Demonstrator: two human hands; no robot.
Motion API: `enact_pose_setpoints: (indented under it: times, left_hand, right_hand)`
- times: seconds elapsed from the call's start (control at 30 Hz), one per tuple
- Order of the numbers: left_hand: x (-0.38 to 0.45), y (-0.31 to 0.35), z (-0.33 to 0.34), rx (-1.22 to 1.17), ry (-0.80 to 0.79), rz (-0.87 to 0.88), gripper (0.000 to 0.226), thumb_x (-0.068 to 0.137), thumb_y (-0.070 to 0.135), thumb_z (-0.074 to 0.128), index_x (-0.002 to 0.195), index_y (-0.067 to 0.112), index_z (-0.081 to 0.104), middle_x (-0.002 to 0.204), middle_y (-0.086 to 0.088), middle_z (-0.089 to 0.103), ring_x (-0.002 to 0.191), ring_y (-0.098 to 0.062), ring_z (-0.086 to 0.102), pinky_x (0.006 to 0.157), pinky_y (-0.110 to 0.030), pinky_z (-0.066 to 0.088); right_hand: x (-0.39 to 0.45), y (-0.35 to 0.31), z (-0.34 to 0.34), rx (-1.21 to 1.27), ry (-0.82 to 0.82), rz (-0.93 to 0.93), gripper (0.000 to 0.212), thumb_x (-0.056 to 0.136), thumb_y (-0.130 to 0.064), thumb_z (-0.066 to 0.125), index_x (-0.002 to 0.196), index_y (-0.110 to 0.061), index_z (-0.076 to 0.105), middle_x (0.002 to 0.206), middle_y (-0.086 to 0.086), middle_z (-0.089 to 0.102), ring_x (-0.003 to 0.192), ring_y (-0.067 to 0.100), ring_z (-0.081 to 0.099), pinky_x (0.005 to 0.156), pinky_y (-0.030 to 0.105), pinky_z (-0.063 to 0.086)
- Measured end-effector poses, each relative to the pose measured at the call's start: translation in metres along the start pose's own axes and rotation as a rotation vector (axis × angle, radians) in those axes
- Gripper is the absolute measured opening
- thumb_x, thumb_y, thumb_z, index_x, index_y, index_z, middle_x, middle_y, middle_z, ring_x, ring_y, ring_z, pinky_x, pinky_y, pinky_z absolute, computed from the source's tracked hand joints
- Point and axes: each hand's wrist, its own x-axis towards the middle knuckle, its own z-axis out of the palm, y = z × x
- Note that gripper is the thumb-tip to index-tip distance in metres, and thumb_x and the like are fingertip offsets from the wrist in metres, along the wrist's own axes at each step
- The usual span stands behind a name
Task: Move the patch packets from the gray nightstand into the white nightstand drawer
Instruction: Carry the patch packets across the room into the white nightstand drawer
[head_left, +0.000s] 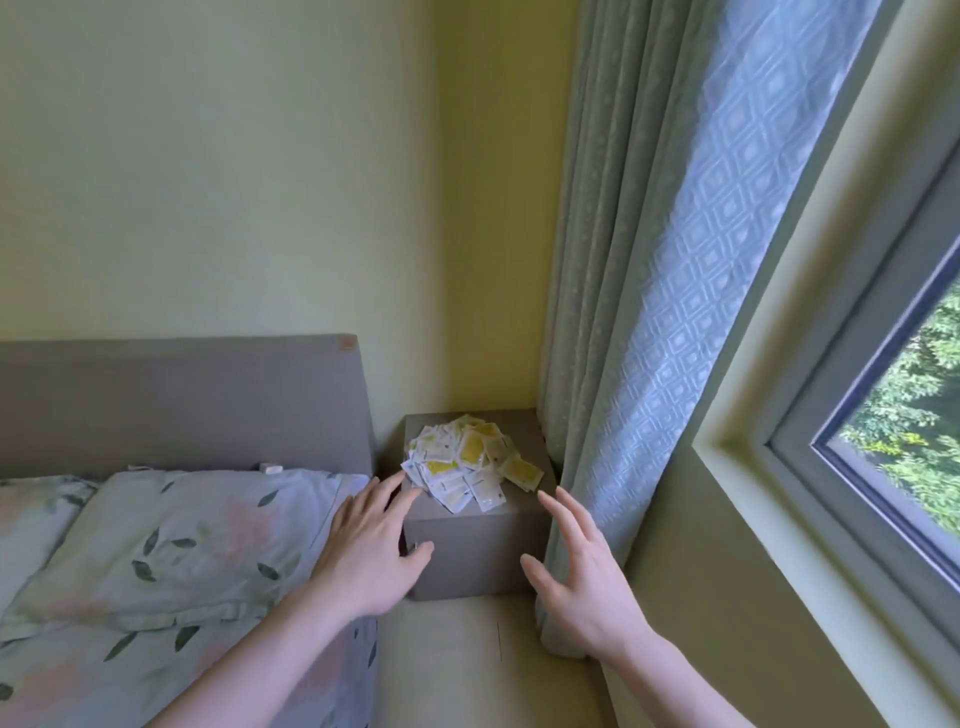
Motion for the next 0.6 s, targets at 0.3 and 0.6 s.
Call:
enact_pose_setpoints:
  times: [0.3, 0.6]
  left_hand:
    - [0.140, -0.042, 0.028, -0.023, -0.105, -0.128, 0.069, 0.096, 0.052, 0.053, 0.157, 0.032, 0.027, 0.168, 0.008, 0.014, 0.154, -0.016, 0.015, 0.123, -0.033, 0.017]
    - [0.298, -0.126, 0.072, -0.053, -0.240, -0.172, 0.070, 0.093, 0.048, 0.052, 0.156, 0.027, 0.030, 0.166, 0.008, 0.020, 0.151, -0.018, 0.024, 0.121, -0.035, 0.025]
  right_hand:
    - [0.171, 0.055, 0.023, -0.040, -0.169, 0.082, 0.074, 0.092, -0.039, 0.063, 0.158, -0.032, 0.029, 0.165, -0.011, 0.022, 0.151, 0.013, 0.025, 0.121, 0.022, 0.020]
    - [0.318, 0.109, 0.082, -0.084, -0.285, 0.306, 0.071, 0.089, -0.038, 0.065, 0.154, -0.033, 0.035, 0.158, -0.005, 0.035, 0.141, 0.022, 0.042, 0.117, 0.029, 0.035]
